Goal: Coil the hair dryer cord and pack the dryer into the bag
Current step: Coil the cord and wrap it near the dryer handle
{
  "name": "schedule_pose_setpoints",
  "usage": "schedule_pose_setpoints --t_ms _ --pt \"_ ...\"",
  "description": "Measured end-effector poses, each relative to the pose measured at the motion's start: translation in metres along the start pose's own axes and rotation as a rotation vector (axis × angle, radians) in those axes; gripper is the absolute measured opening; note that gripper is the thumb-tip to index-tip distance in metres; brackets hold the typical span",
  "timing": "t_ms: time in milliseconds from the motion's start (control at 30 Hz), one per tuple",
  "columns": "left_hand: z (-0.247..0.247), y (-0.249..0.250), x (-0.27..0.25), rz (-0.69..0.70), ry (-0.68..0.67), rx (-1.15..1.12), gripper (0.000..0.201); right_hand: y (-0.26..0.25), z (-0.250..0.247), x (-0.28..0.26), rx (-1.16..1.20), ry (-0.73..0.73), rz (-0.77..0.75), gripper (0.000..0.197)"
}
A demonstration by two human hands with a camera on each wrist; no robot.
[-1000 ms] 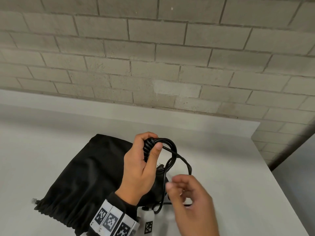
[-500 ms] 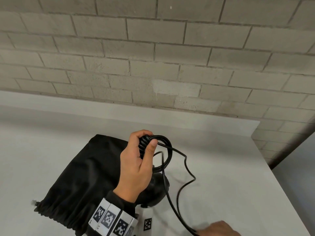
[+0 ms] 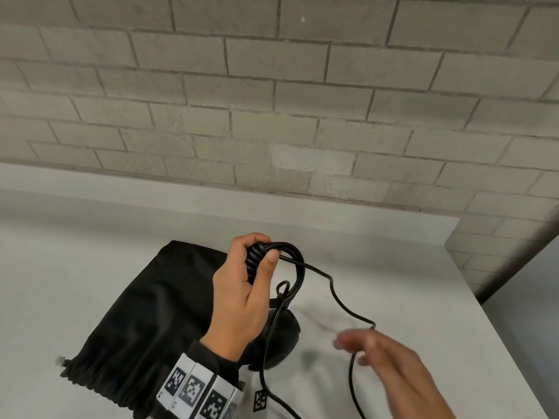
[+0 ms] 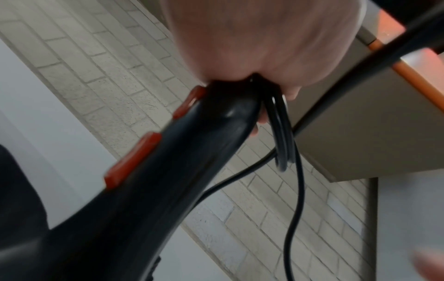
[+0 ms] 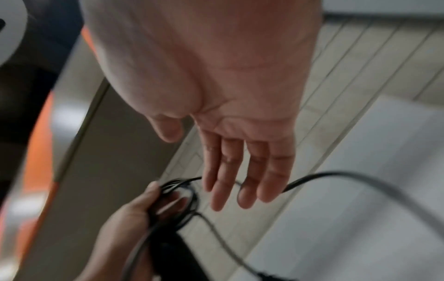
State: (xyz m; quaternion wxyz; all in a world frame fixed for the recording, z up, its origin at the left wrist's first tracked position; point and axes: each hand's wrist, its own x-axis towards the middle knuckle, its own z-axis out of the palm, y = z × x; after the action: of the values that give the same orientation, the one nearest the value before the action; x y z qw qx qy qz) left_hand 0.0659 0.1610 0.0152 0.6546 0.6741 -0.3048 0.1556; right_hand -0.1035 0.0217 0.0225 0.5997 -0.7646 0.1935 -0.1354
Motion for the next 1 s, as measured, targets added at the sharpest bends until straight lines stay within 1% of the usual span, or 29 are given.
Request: schedule_pose_setpoints --t_ms 33,67,100,200,267,367,433,467,533,600,667,733,867,900,933,967,1000 --pt "0.001 0.002 -0.001 0.012 -0.004 0.001 0.018 -0.009 0.012 0.007 0.033 -0.044 0.007 0.055" --pt "0.002 0.003 -0.002 0.022 -0.01 0.003 0.017 -0.008 0.027 0.014 0.09 -0.04 -0.005 0.055" --pt "0.004 0.005 -0.003 0.028 -0.017 0.006 0.016 -0.013 0.038 0.022 0.133 -0.044 0.002 0.051" --pt "0.005 0.005 -0.004 0.024 -0.025 0.018 0.018 -0.019 0.062 0.035 0.127 -0.088 0.036 0.025" --pt "0.002 0.004 -0.003 0.024 -0.01 0.023 0.016 -0.015 0.07 0.031 0.116 -0.137 0.033 0.016" --pt "-0.003 0.003 0.0 0.022 0.014 0.03 0.015 -0.004 0.063 0.025 0.13 -0.191 0.069 0.015" --pt "-0.002 0.002 0.0 0.016 0.019 0.025 0.017 -0.003 0.058 0.022 0.236 -0.138 0.101 0.021" --pt "0.0 0.002 -0.001 0.016 0.011 0.021 0.017 -0.004 0.058 0.022 0.27 -0.11 0.107 0.028" --pt "0.007 0.004 -0.004 0.027 -0.026 0.022 0.016 -0.007 0.061 0.025 0.276 -0.08 0.127 0.036" --pt "0.014 0.009 -0.008 0.044 -0.07 0.039 0.015 -0.008 0.067 0.031 0.284 -0.068 0.159 0.033" --pt "0.017 0.01 -0.01 0.048 -0.094 0.053 0.016 -0.008 0.07 0.034 0.303 -0.071 0.184 0.025" --pt "0.015 0.008 -0.008 0.044 -0.086 0.051 0.016 -0.005 0.07 0.032 0.33 -0.125 0.15 0.02" --pt "0.006 0.003 -0.002 0.033 -0.035 0.023 0.019 0.011 0.057 0.017 0.296 -0.279 0.004 0.01" --pt "0.005 0.003 -0.002 0.036 -0.027 0.02 0.018 0.018 0.051 0.013 0.265 -0.299 -0.011 0.012" --pt "0.004 0.003 -0.001 0.039 -0.018 0.026 0.017 0.027 0.04 0.007 0.233 -0.307 -0.038 0.018" --pt "0.003 0.003 0.0 0.04 -0.01 0.032 0.015 0.032 0.04 0.004 0.251 -0.319 -0.034 0.029" --pt "0.002 0.003 0.001 0.038 -0.002 0.035 0.014 0.039 0.036 -0.001 0.298 -0.317 -0.019 0.044"
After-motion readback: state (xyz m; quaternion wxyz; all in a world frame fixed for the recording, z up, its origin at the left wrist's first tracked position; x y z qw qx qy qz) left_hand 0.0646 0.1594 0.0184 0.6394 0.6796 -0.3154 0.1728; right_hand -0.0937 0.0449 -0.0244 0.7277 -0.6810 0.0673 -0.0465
